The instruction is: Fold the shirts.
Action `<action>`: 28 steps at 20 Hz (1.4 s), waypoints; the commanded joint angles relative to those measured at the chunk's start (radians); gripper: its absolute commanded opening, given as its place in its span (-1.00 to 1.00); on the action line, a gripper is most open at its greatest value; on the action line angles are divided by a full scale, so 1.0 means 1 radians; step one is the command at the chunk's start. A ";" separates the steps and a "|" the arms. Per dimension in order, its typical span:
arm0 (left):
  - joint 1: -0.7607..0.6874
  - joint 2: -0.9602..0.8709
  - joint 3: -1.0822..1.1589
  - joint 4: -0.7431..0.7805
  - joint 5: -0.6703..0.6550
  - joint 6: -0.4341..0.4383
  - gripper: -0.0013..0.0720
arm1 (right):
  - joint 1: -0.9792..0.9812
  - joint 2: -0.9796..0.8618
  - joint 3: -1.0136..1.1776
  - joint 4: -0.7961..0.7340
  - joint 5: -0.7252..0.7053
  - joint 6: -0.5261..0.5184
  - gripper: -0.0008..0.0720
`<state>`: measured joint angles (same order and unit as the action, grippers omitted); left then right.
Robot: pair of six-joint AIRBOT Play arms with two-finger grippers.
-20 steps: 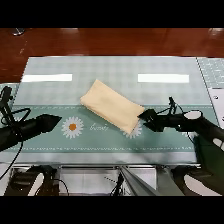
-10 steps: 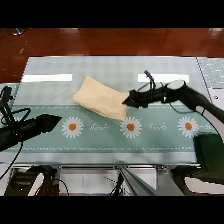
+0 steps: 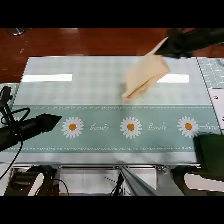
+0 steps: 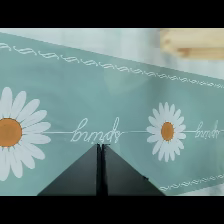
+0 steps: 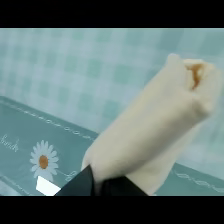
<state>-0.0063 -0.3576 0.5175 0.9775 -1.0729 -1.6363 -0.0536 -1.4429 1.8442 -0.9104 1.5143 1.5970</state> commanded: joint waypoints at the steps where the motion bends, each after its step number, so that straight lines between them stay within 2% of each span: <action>1: 0.000 0.000 -0.001 -0.033 0.000 0.000 -0.89 | -0.227 0.038 0.115 -0.064 0.227 0.086 -0.93; 3: 0.000 0.000 -0.001 -0.034 0.000 0.000 -0.89 | -0.364 0.064 0.114 -0.084 0.346 0.091 -0.93; 5: 0.000 0.000 -0.001 -0.034 0.000 0.000 -0.89 | -0.487 0.122 0.100 -0.119 0.343 0.122 -0.93; 8: 0.000 0.000 -0.001 -0.033 0.000 0.001 -0.89 | -0.635 0.231 0.038 -0.282 0.344 0.145 -0.93; 10: 0.000 0.000 -0.001 -0.033 0.001 0.001 -0.89 | -0.699 0.341 -0.088 -0.416 0.344 0.114 -0.93; 14: 0.000 0.000 -0.001 -0.032 0.029 0.001 -0.89 | -0.825 0.581 -0.405 -0.809 0.343 0.035 -0.93; 18: 0.000 0.000 -0.001 -0.032 0.065 0.001 -0.89 | -0.999 0.772 -0.675 -0.930 0.341 0.064 -0.92; 19: 0.000 0.000 -0.001 -0.032 0.072 0.001 -0.89 | -1.021 0.797 -0.726 -0.965 0.341 0.088 -0.55; 20: 0.000 0.000 -0.001 -0.032 0.080 0.001 -0.89 | -1.028 0.806 -0.756 -0.986 0.341 0.109 0.13; 21: 0.000 0.000 -0.001 -0.032 0.095 0.016 -0.89 | -1.028 0.801 -0.767 -0.980 0.331 0.111 0.51; 22: 0.000 0.000 -0.001 -0.032 0.118 0.049 -0.89 | -1.028 0.790 -0.764 -0.964 0.316 0.109 0.51; 23: 0.000 -0.002 -0.001 -0.032 0.158 0.084 -0.89 | -1.028 0.770 -0.753 -0.937 0.297 0.107 0.51; 25: 0.000 -0.018 0.004 -0.035 0.274 0.099 -0.89 | -1.023 0.711 -0.707 -0.819 0.240 0.091 0.46; 26: 0.000 -0.043 0.024 -0.035 0.319 0.099 -0.89 | -1.006 0.675 -0.671 -0.734 0.216 0.084 0.18; 28: -0.001 -0.151 0.138 -0.036 0.346 0.115 -0.89 | -0.918 0.580 -0.577 -0.482 0.169 0.074 -0.88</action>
<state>-0.0063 -0.4244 0.5713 0.9424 -0.8242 -1.5536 -1.0348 -0.7734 1.1885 -1.6730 1.7603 1.6894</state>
